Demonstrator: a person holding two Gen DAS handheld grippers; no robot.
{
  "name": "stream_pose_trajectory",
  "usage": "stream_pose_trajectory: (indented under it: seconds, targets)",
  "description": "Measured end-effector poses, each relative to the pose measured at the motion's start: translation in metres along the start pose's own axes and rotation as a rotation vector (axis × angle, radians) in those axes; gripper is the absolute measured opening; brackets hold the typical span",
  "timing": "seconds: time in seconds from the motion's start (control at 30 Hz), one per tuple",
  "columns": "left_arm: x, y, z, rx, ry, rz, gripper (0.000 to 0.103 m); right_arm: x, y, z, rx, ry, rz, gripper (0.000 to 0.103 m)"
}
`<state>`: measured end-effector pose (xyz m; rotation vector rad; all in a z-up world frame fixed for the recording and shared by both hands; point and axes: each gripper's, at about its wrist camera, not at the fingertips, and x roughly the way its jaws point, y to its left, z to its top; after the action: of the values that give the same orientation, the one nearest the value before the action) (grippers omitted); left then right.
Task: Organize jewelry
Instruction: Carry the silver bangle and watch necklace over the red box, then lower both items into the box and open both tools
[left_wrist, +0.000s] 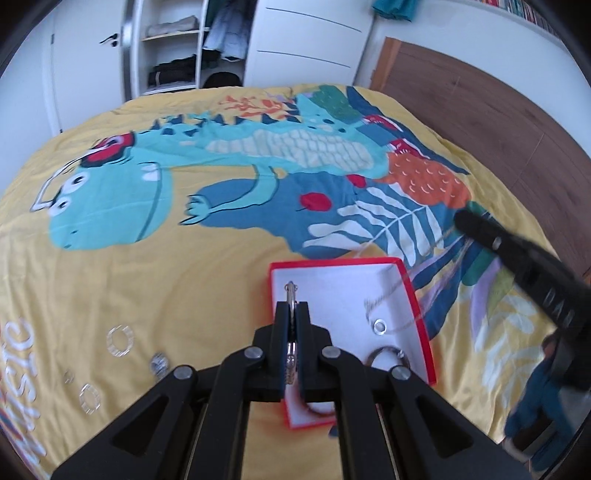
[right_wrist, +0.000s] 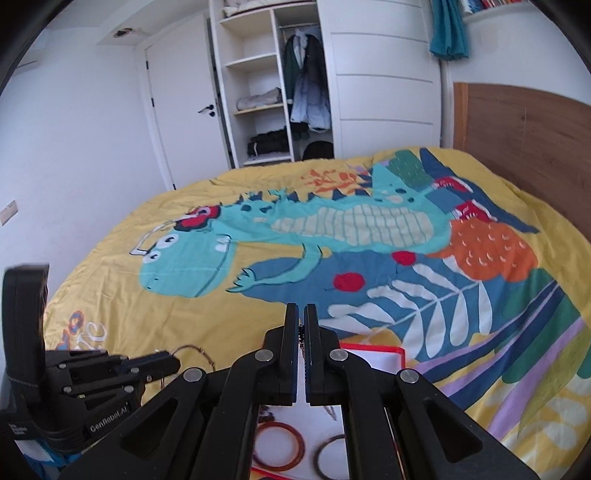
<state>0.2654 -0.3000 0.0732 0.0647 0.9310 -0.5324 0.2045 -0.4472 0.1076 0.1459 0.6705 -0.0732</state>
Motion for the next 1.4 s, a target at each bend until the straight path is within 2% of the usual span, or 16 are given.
stream_pose_trajectory:
  seconds: [0.2,0.47,0.73,1.2,1.3,1.4]
  targets:
    - [0.056,-0.024,0.009,0.033,0.038,-0.011,0.003,0.04,-0.032,-0.021,0.04,0.04,-0.022,0.002]
    - [0.113,-0.028,-0.016,0.073,0.11,0.016,0.004,0.083,-0.055,-0.061,0.081,0.117,-0.039,0.002]
    - [0.124,-0.032,-0.02,0.121,0.092,0.052,0.004,0.108,-0.061,-0.086,0.101,0.182,-0.049,0.003]
    - [0.132,-0.024,-0.026,0.123,0.093,0.1,0.005,0.114,-0.067,-0.099,0.118,0.202,-0.076,0.004]
    - [0.132,-0.022,-0.028,0.129,0.094,0.113,0.005,0.114,-0.067,-0.103,0.122,0.208,-0.079,0.011]
    - [0.131,-0.021,-0.029,0.132,0.095,0.117,0.011,0.112,-0.066,-0.105,0.124,0.206,-0.083,0.023]
